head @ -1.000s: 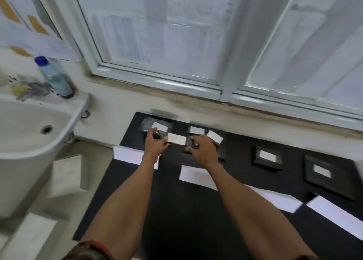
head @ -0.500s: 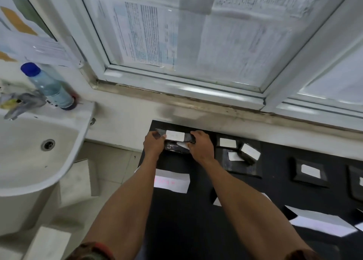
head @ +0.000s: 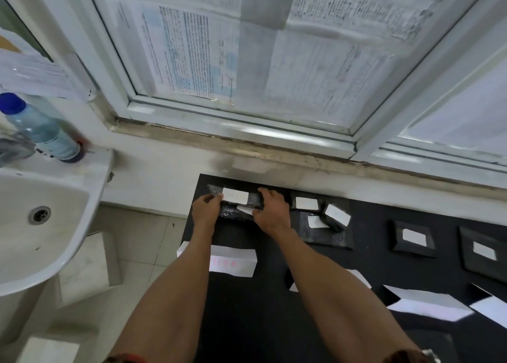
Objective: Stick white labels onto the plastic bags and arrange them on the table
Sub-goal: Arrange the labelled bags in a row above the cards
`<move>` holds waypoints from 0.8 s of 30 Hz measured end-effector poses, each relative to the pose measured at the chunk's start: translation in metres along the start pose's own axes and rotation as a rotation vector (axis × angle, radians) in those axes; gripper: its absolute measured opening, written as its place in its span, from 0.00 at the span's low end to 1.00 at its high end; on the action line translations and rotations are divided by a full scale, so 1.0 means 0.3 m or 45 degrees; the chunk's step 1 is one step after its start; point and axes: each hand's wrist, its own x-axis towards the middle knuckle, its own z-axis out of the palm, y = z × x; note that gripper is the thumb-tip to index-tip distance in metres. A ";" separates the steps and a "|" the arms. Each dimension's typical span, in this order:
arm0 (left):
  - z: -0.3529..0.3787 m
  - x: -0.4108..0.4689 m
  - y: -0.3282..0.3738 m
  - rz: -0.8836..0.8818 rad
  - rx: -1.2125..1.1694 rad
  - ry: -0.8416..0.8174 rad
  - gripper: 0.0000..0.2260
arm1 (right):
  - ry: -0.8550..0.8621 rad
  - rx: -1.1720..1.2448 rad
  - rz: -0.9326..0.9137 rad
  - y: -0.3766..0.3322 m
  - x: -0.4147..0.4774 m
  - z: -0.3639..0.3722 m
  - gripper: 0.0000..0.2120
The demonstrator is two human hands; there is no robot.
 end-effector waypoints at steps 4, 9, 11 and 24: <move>0.008 -0.020 0.012 0.022 0.116 0.082 0.24 | 0.048 0.051 -0.016 -0.021 -0.009 -0.005 0.32; 0.025 -0.065 0.021 0.186 0.469 0.155 0.36 | 0.129 0.126 -0.051 -0.017 -0.043 -0.031 0.31; 0.036 -0.090 0.025 0.261 0.587 0.169 0.36 | 0.130 0.137 -0.052 -0.005 -0.057 -0.047 0.31; 0.323 -0.458 -0.078 0.714 0.943 0.063 0.32 | 0.335 0.262 0.146 0.400 -0.348 -0.254 0.28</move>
